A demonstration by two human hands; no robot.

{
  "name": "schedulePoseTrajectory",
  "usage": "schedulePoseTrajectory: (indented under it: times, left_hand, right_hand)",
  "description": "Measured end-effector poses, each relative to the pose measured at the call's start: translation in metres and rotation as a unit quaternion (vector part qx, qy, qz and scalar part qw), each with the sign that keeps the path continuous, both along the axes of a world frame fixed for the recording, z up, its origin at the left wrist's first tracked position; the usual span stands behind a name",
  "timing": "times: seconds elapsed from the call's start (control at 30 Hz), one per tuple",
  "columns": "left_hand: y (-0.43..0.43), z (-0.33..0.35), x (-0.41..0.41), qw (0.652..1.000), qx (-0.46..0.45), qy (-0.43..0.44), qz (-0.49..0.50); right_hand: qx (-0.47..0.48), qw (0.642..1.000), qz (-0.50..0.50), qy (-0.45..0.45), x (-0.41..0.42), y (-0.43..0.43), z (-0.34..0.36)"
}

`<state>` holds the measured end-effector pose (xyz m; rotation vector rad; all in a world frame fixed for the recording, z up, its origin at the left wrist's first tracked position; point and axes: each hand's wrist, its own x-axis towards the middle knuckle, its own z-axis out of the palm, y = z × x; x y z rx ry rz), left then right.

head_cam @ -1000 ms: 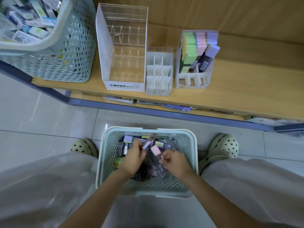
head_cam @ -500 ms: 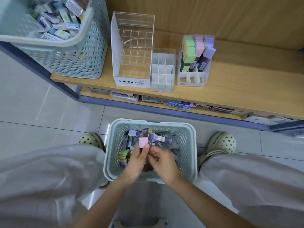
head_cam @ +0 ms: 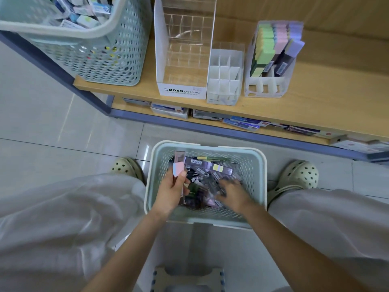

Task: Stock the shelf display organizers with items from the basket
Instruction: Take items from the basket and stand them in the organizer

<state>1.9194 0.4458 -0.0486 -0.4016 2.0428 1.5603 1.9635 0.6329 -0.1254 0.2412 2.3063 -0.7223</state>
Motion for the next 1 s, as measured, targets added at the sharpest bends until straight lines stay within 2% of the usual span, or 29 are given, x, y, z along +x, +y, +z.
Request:
schedulePoseTrajectory:
  times: [0.13,0.27,0.37,0.43,0.5,0.57,0.63,0.73,0.9,1.0]
  left_hand:
    - [-0.001,0.000,0.004,1.000,-0.025,0.003,-0.014]
    - [0.000,-0.001,0.006,0.999,-0.045,-0.028,-0.010]
    - [0.002,0.001,0.007,0.997,-0.057,-0.044,-0.007]
    - [0.004,0.002,0.007,0.997,-0.051,-0.055,0.000]
    - [0.009,0.004,0.009,0.997,-0.031,-0.064,0.011]
    - [0.015,0.009,0.010,0.997,-0.001,-0.073,0.027]
    - [0.020,0.013,0.012,0.996,0.031,-0.075,0.045]
    - [0.022,0.019,0.012,0.996,0.063,-0.052,0.046]
    - [0.020,0.028,0.010,0.994,0.102,-0.021,0.034]
    - [0.016,0.025,0.007,0.997,0.073,-0.008,0.039]
  right_hand:
    - [0.080,0.996,0.030,0.007,-0.005,-0.011,-0.006]
    - [0.072,0.997,-0.032,0.001,-0.008,-0.014,0.000]
    - [0.023,0.995,-0.092,-0.007,-0.006,-0.008,0.015]
    - [0.002,0.988,-0.151,0.031,-0.005,-0.004,0.026]
    - [-0.067,0.962,-0.247,0.098,-0.004,-0.007,0.041]
    - [-0.201,0.920,-0.312,0.126,-0.001,-0.021,0.062]
    - [-0.289,0.901,-0.302,0.115,0.005,-0.039,0.074]
    - [-0.344,0.891,-0.278,0.098,0.015,-0.058,0.080]
    - [-0.350,0.915,-0.183,0.085,0.017,-0.055,0.082]
    - [-0.284,0.943,-0.123,0.120,0.008,-0.040,0.077]
